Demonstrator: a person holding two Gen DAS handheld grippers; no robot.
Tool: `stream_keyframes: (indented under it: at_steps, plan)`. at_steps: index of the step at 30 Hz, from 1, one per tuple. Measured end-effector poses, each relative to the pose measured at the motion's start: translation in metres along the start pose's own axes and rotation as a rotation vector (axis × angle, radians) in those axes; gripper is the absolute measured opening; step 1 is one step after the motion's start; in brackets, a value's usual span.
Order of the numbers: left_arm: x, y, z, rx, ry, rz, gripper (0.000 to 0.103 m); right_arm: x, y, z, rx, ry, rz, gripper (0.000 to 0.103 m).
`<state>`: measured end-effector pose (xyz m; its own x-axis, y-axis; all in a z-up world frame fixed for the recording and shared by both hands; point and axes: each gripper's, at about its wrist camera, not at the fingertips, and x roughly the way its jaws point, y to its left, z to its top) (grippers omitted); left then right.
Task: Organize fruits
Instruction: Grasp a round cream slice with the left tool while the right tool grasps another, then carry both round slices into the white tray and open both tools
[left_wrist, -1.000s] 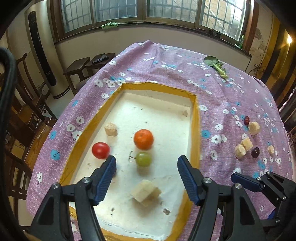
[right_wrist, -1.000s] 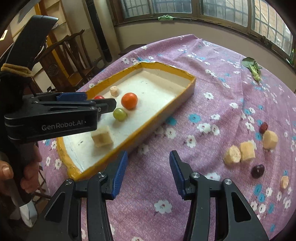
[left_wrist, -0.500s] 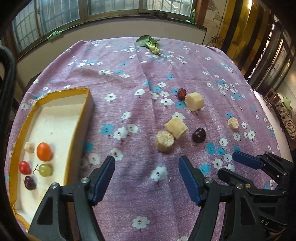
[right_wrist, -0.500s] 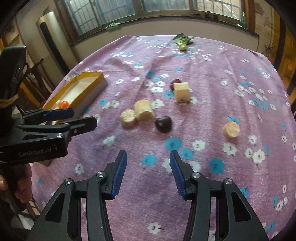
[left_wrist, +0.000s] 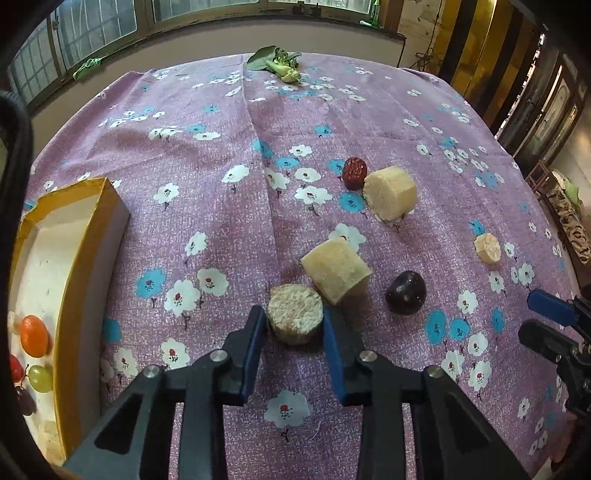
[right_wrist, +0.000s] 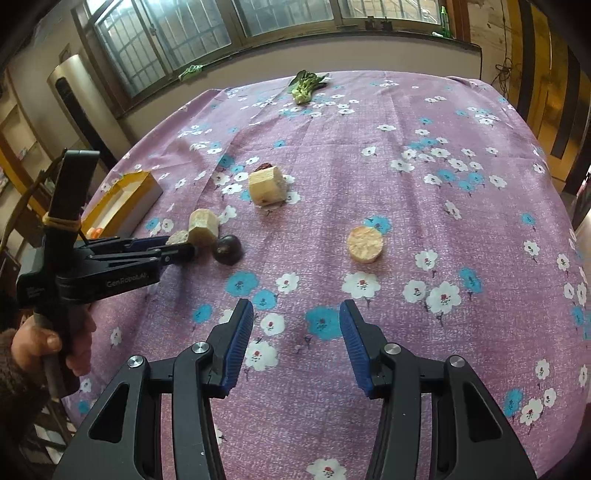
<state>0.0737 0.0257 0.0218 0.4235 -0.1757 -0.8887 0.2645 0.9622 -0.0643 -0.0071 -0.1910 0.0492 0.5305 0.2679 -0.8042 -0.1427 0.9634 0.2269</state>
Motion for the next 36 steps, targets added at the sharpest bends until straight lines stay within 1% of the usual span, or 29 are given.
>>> stream_keyframes:
  at_steps: [4, 6, 8, 11, 13, 14, 15, 16, 17, 18, 20, 22, 25, 31, 36]
  plan:
    - [-0.010, -0.002, -0.005, -0.007, -0.018, 0.003, 0.032, 0.003, -0.020, 0.006, 0.017, -0.014, -0.030, 0.053]
    - [-0.017, -0.002, -0.007, -0.018, -0.029, -0.004, 0.032, 0.010, -0.026, 0.011, 0.019, -0.005, -0.029, 0.053]
    - [-0.019, -0.002, -0.010, -0.037, -0.028, -0.023, 0.032, 0.019, -0.028, 0.017, 0.006, -0.007, -0.048, 0.053]
    - [-0.020, 0.000, -0.013, -0.051, -0.017, -0.032, 0.032, 0.030, -0.029, 0.028, -0.008, -0.012, -0.042, 0.053]
    - [-0.018, 0.000, -0.015, -0.062, -0.007, -0.036, 0.032, 0.041, -0.031, 0.034, -0.008, 0.010, -0.024, 0.053]
    - [-0.019, 0.002, -0.016, -0.070, -0.005, -0.038, 0.032, 0.045, -0.031, 0.036, -0.016, 0.015, -0.025, 0.051]
    - [-0.020, 0.003, -0.018, -0.076, -0.005, -0.043, 0.032, 0.049, -0.029, 0.037, -0.037, 0.021, -0.027, 0.041]
    - [-0.021, 0.003, -0.019, -0.082, -0.005, -0.044, 0.032, 0.052, -0.025, 0.036, -0.077, 0.026, -0.064, 0.037]
    - [-0.022, 0.004, -0.020, -0.085, -0.006, -0.044, 0.032, 0.053, -0.022, 0.035, -0.110, 0.017, -0.099, 0.027]
    - [-0.022, 0.004, -0.020, -0.087, -0.007, -0.046, 0.032, 0.054, -0.021, 0.035, -0.129, 0.016, -0.108, 0.027]
    - [-0.022, 0.005, -0.021, -0.087, -0.007, -0.051, 0.032, 0.053, -0.025, 0.035, -0.114, 0.016, -0.100, 0.027]
    - [-0.022, 0.006, -0.022, -0.090, -0.006, -0.060, 0.032, 0.050, -0.024, 0.034, -0.119, 0.017, -0.113, 0.027]
    - [-0.024, 0.007, -0.024, -0.099, -0.009, -0.080, 0.032, 0.034, -0.020, 0.031, -0.117, -0.010, -0.119, 0.027]
    - [-0.034, 0.007, -0.032, -0.082, -0.020, -0.101, 0.032, 0.001, -0.001, 0.014, -0.123, -0.031, -0.085, 0.027]
    - [-0.043, 0.004, -0.046, -0.060, -0.021, -0.107, 0.032, -0.007, 0.022, -0.002, -0.140, -0.024, -0.079, 0.027]
